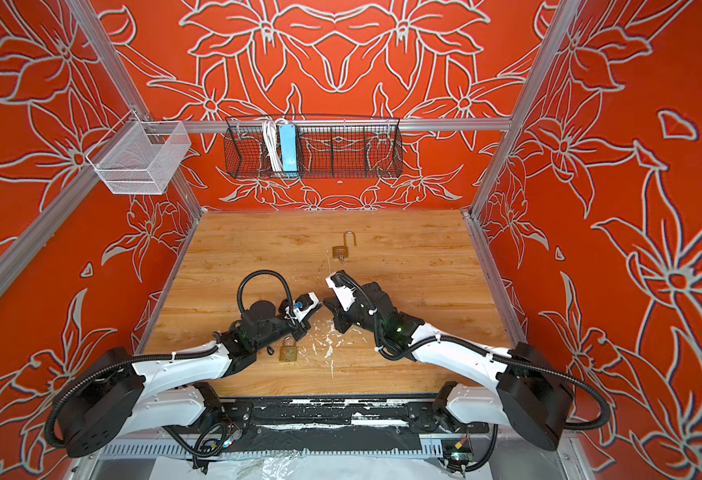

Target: Unlock with the key

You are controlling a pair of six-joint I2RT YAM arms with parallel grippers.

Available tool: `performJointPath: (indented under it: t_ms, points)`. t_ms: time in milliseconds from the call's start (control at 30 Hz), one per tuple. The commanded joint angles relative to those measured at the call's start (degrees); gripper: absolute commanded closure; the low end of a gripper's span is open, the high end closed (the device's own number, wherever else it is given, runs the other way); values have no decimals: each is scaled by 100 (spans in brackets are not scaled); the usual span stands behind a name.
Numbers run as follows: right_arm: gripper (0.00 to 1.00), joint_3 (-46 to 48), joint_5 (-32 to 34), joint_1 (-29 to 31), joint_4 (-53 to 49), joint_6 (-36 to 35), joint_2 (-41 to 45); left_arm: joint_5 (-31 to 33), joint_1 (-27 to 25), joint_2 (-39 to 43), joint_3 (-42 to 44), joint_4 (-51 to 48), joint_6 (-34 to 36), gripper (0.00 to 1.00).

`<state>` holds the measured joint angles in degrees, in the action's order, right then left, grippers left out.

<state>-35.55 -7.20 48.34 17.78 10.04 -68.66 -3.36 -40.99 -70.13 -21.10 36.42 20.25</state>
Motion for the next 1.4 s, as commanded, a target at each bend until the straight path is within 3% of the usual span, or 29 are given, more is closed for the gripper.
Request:
performJointPath:
  t_ms: [0,167,300,433,633,800,1067,1233,1367]
  points:
    - [93,182,799,-73,57,40,399,513,-44,33,-128,-609,262,100]
    - [92,630,1393,-332,270,363,993,809,-255,134,-64,-620,824,100]
    - [86,750,754,-783,417,718,1096,1087,-779,346,74,-655,1971,100]
    - [83,726,366,-983,600,909,758,1712,-1627,380,-2,-1204,3780,100]
    - [82,1002,-106,-1290,1118,1077,819,3648,-2660,-417,-198,-1005,6484,100]
    - [79,1090,-619,-1344,1363,947,1088,5112,-2950,-1474,-338,1145,9660,100]
    - [70,689,-1770,-1395,1366,1052,550,4924,-2991,-902,-360,1475,10466,100]
    - [64,545,-2382,-1397,1575,1270,309,4739,-3260,-149,26,1623,10303,100]
    - [59,569,-2468,-1397,1535,1224,494,4580,-3354,320,238,1769,10150,100]
